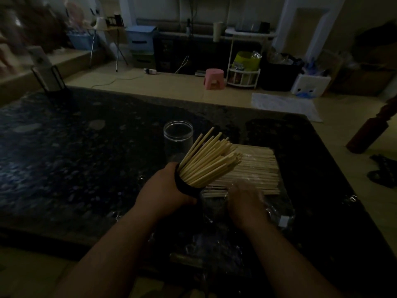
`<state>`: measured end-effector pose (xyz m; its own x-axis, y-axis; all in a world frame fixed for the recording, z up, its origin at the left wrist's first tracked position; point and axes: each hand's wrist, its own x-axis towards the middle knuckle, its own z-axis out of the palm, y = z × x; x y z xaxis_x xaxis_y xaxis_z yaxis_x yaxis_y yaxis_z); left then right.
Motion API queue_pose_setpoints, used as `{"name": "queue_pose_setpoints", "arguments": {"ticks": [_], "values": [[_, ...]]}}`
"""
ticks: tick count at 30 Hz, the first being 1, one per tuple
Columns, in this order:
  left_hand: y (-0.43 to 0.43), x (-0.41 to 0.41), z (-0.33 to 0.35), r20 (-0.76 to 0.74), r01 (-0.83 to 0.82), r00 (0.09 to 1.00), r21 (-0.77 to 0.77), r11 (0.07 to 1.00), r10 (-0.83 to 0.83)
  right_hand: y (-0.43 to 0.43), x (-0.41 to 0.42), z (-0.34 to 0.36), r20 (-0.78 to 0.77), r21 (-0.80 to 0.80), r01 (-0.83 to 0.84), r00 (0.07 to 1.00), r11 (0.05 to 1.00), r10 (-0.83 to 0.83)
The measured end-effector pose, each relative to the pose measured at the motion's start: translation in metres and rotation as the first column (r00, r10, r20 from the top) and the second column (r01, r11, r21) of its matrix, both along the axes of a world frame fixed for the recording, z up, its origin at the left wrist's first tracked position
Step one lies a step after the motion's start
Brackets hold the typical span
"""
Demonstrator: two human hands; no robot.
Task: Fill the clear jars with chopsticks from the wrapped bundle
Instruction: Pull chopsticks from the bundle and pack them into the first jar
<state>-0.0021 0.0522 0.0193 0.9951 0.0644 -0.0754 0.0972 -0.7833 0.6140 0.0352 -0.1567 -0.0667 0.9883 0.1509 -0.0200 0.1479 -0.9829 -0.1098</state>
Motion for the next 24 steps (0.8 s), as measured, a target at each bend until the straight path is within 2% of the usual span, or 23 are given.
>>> {"name": "queue_pose_setpoints", "arguments": {"ticks": [2, 6, 13, 19, 24], "values": [[0.0, 0.0, 0.0, 0.004, 0.002, 1.0, -0.005, 1.0, -0.002, 0.002, 0.001, 0.004, 0.038, -0.04, 0.002, 0.999, 0.999, 0.0], [0.0, 0.0, 0.0, 0.008, 0.0, 1.0, -0.01, 1.0, 0.0, 0.003, 0.0, 0.006, -0.015, 0.024, 0.048, 0.999, 0.999, -0.048], [0.0, 0.0, -0.001, 0.007, 0.02, 1.0, -0.01, 1.0, -0.02, 0.001, -0.001, 0.003, -0.086, -0.126, -0.006, 0.996, 0.992, -0.005], [0.001, 0.001, -0.001, 0.01, 0.017, 1.0, -0.004, 1.0, -0.017, -0.004, -0.006, 0.0, -0.093, -0.111, -0.095, 0.992, 0.989, 0.085], [0.0, 0.0, -0.001, -0.007, 0.013, 1.0, 0.01, 1.0, -0.013, -0.007, -0.005, 0.015, -0.204, -0.027, -0.089, 0.976, 0.996, 0.082]]}}
